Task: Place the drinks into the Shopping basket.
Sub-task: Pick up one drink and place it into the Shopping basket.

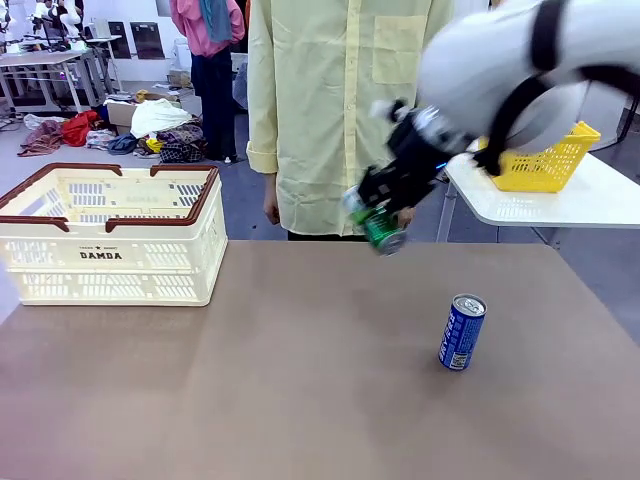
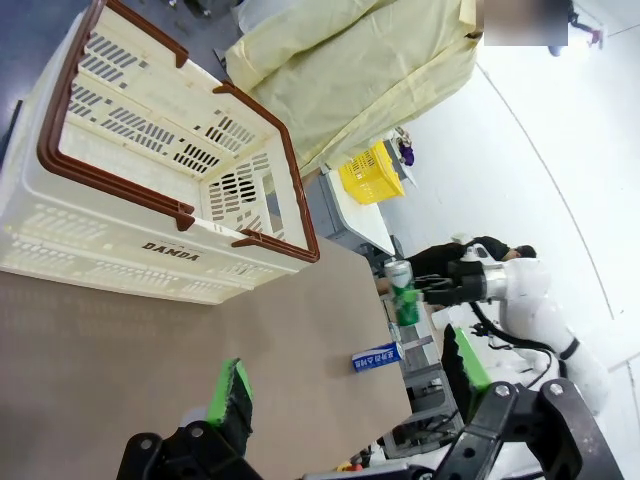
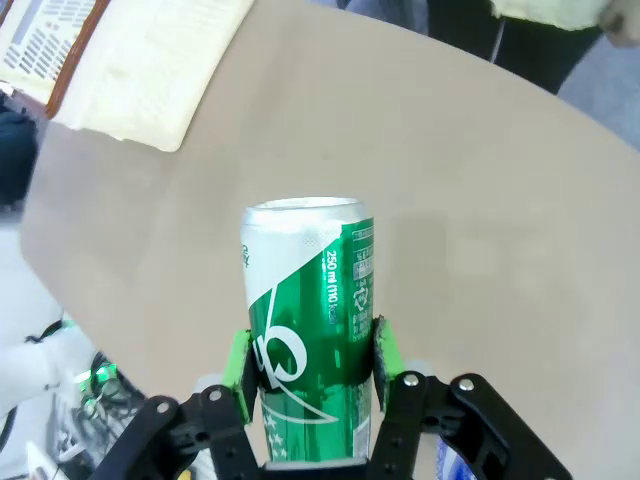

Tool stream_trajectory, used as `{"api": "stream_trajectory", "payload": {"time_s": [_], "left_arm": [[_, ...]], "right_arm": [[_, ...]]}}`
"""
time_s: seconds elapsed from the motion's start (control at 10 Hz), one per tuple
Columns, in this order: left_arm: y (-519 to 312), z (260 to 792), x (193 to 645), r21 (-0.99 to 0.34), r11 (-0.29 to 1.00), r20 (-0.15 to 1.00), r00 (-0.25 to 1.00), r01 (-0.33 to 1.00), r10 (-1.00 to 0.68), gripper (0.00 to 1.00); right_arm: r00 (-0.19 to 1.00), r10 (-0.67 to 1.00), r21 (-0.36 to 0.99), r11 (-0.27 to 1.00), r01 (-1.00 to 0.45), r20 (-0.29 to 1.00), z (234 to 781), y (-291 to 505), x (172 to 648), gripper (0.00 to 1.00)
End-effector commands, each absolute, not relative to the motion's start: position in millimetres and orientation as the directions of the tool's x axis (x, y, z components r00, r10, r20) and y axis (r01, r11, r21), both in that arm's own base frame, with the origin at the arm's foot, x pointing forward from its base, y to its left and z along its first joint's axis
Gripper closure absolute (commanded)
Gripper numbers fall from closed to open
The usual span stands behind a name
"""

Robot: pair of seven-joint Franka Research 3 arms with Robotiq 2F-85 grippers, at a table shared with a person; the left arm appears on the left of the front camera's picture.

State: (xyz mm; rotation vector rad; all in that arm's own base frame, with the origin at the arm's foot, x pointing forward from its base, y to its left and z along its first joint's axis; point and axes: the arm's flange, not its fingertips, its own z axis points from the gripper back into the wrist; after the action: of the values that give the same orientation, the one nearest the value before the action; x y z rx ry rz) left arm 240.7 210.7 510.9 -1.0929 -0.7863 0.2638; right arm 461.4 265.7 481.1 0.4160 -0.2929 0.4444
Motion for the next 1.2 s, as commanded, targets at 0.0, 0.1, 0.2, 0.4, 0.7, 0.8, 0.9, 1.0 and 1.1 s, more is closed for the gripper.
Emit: {"api": "stream_trajectory", "payload": {"time_s": [0.0,0.1,0.2,0.4,0.7,0.8,0.9,1.0,1.1], "left_arm": [[210,513,241,-0.875,0.447,0.438,0.7,0.187,0.564,0.0],[210,513,241,-0.875,0.447,0.438,0.7,0.187,0.564,0.0],[210,513,241,-0.875,0.447,0.438,0.7,0.187,0.564,0.0],[210,513,241,-0.875,0.447,0.438,0.7,0.187,0.564,0.0],[210,513,241,-0.875,0.447,0.438,0.7,0.187,0.564,0.0],[210,513,241,-0.875,0.447,0.438,0.7,0.187,0.564,0.0],[210,513,241,-0.875,0.447,0.438,0.7,0.187,0.564,0.0],[210,513,241,-0.875,0.447,0.438,0.7,0.187,0.564,0.0],[210,513,241,-0.875,0.447,0.438,0.7,0.187,0.564,0.0]], "right_arm": [[0.869,0.376,0.29,0.835,-0.468,0.321,443,331,492,1.0],[0.88,0.373,0.284,0.845,-0.453,0.295,420,361,494,1.0],[0.883,0.387,0.294,0.84,-0.456,0.264,398,382,498,1.0],[0.891,0.393,0.341,0.825,-0.451,0.229,362,408,506,1.0],[0.881,0.422,0.341,0.812,-0.473,0.216,338,404,499,1.0],[0.881,0.422,0.341,0.812,-0.473,0.216,338,404,499,1.0],[0.881,0.422,0.341,0.812,-0.473,0.216,338,404,499,1.0],[0.881,0.422,0.341,0.812,-0.473,0.216,338,404,499,1.0],[0.882,0.426,0.353,0.809,-0.47,0.199,329,410,505,1.0]]}}
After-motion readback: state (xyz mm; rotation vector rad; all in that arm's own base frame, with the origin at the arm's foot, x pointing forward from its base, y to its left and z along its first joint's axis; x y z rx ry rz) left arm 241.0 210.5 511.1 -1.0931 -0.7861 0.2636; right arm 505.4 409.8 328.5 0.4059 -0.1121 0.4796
